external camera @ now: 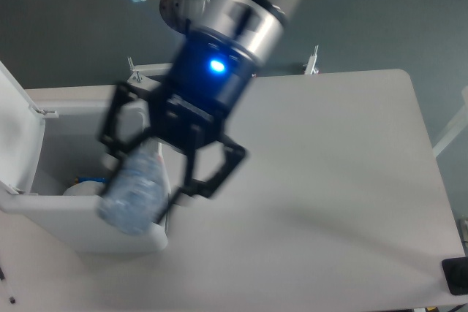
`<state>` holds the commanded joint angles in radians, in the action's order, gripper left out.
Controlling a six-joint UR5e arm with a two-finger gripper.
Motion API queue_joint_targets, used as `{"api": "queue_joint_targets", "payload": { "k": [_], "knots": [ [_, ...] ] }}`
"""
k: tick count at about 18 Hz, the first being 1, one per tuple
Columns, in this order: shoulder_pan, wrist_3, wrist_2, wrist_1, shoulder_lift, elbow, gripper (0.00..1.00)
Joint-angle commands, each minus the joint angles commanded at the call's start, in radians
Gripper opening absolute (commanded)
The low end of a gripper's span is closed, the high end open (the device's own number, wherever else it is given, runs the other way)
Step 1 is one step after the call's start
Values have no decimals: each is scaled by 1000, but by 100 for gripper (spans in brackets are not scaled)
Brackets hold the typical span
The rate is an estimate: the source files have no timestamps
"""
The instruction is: Place the trash in the trash can
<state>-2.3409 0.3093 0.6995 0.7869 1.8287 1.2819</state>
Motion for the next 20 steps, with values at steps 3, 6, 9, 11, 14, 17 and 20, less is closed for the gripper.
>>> {"api": "queue_joint_targets", "payload": {
  "k": [3,6,9,11,14,17,20],
  "knots": [
    [32,106,0,-12,-17,77,100],
    [35,108,0,-17,-12,77,100],
    [20,106,0,-17,-14,77,100],
    [-24,103,0,-17,-14,77,100],
    [-144,106,18,-11,-6,86,100],
    [-285,154,81,-12,15,137,100],
    [-375,263,124,-14,15,259,100]
  ]
}}
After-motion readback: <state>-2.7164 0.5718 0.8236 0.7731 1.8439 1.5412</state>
